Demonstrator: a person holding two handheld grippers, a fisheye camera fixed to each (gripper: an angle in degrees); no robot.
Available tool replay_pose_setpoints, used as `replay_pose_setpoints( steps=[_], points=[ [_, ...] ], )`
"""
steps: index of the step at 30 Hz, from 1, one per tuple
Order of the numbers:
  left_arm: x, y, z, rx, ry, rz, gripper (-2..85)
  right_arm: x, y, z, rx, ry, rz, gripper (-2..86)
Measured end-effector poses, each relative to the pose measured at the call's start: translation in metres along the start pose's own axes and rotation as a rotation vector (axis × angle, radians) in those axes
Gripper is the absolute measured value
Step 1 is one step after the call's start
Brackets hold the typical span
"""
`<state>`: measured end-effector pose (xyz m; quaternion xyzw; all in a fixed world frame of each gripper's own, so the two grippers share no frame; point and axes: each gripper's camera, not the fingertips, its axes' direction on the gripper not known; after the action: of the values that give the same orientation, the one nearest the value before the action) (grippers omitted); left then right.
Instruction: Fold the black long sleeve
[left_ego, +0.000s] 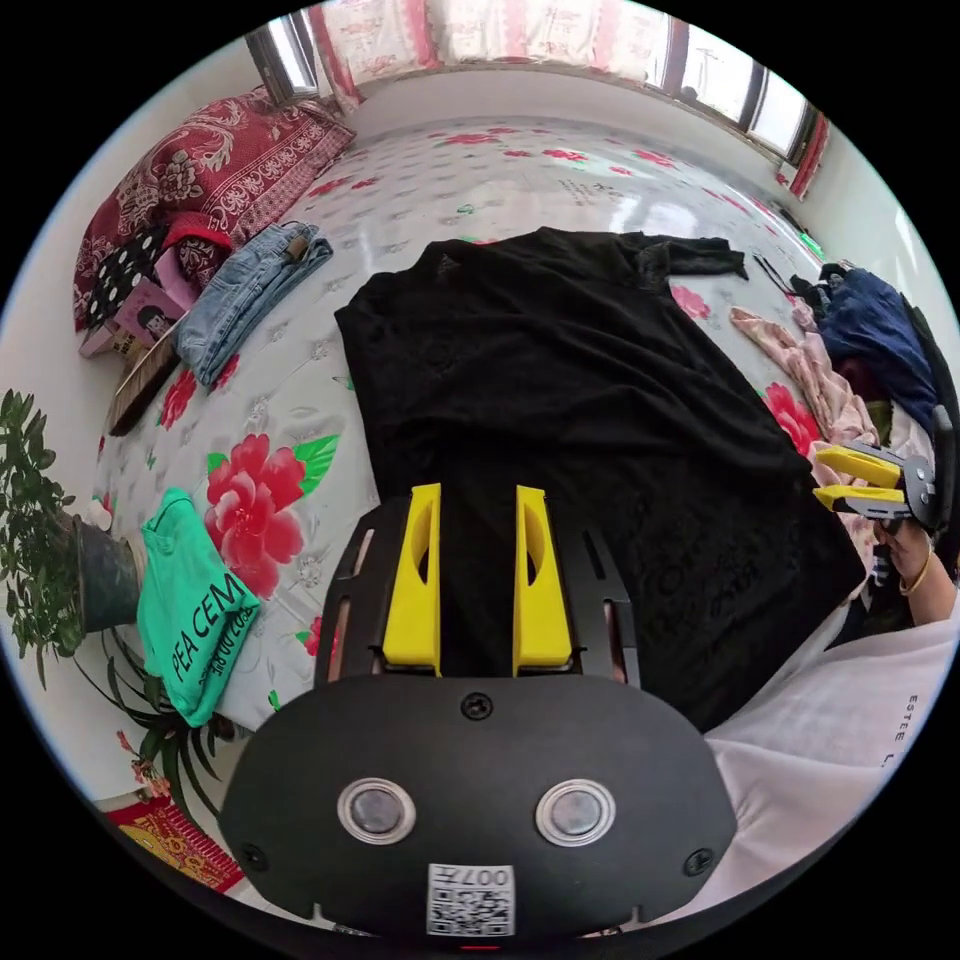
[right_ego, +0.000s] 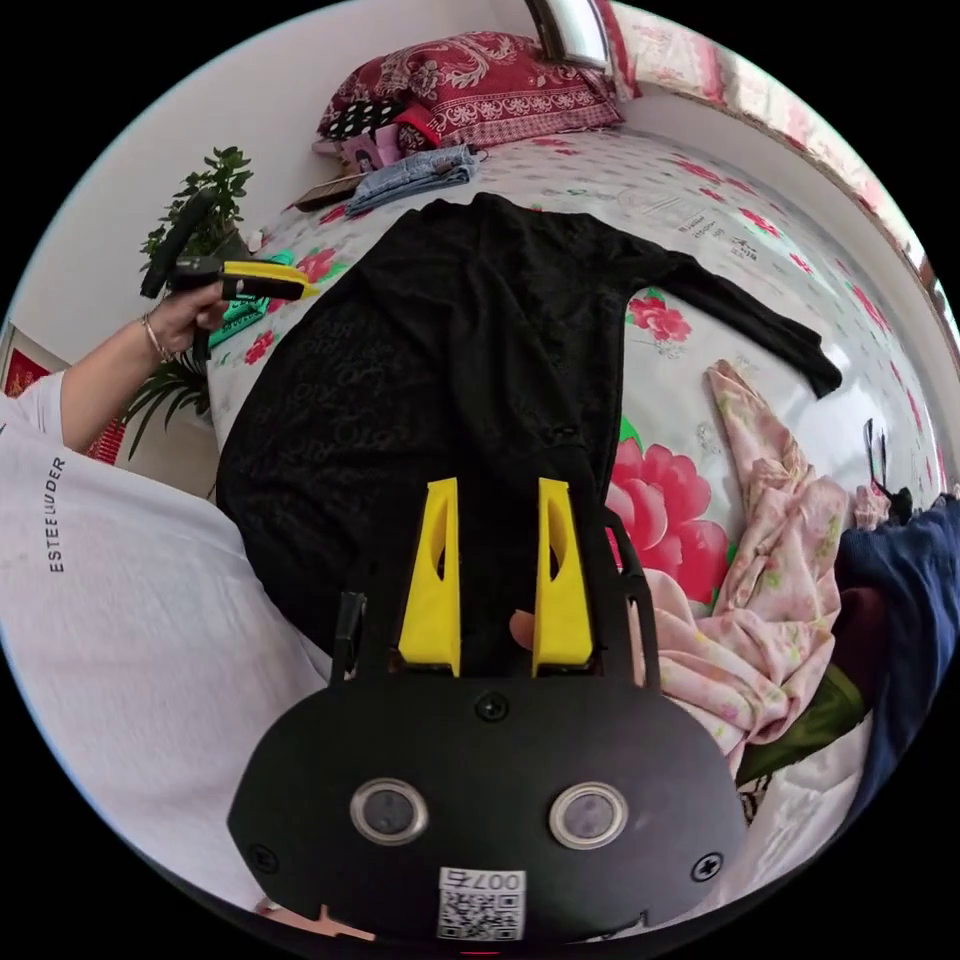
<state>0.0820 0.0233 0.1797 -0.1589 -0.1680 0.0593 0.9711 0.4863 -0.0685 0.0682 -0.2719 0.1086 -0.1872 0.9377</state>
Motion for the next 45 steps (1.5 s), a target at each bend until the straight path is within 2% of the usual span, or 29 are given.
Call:
replay_pose_setpoints(
  steps=[3,6,7,9,12,16,18,21,25,30,34,38,45],
  points=[
    [-0.01,-0.034,0.045,-0.045,-0.065,-0.006,11.0,0.005,-0.018,0.028,-0.08,0.022,-0.04,7.6],
    [-0.016,-0.052,0.103,-0.172,-0.16,0.006,9.1,0.012,-0.024,0.045,-0.14,0.039,-0.057,6.4],
    [-0.018,-0.053,0.106,-0.12,-0.111,0.025,6.3,0.016,-0.026,0.05,-0.167,0.056,-0.066,5.4],
    [-0.026,-0.054,0.111,-0.112,-0.129,-0.003,2.8,0.022,-0.029,0.046,-0.169,0.11,-0.089,3.4],
    [-0.049,-0.046,0.106,-0.061,-0.107,-0.029,0.7,0.03,-0.03,0.02,-0.12,0.137,-0.081,1.5],
    [-0.081,-0.027,0.105,-0.05,-0.164,-0.015,1.1,0.04,-0.021,-0.027,-0.029,0.014,-0.111,0.4],
    [-0.091,-0.021,0.113,-0.066,-0.15,-0.025,2.4,0.042,-0.017,-0.016,-0.073,-0.043,-0.124,0.4],
    [-0.103,-0.012,0.135,-0.135,-0.134,-0.085,5.0,0.053,-0.001,0.044,-0.281,-0.147,-0.096,1.3],
    [-0.12,0.004,0.132,-0.112,-0.133,-0.144,6.3,0.084,0.015,0.013,-0.196,-0.215,-0.051,2.5],
    [-0.159,0.041,0.112,-0.095,-0.159,-0.317,4.7,0.21,0.027,-0.079,0.095,-0.225,0.152,3.7],
    [-0.178,0.069,0.101,-0.064,-0.076,-0.471,1.7,0.369,0.044,-0.145,0.321,-0.16,0.462,4.8],
    [-0.161,0.065,0.101,-0.072,-0.046,-0.428,0.4,0.495,0.033,-0.176,0.384,-0.018,0.638,6.0],
    [-0.12,0.035,0.111,-0.102,0.015,-0.326,-0.6,0.666,0.035,-0.162,0.501,-0.176,1.009,6.7]
  ],
)
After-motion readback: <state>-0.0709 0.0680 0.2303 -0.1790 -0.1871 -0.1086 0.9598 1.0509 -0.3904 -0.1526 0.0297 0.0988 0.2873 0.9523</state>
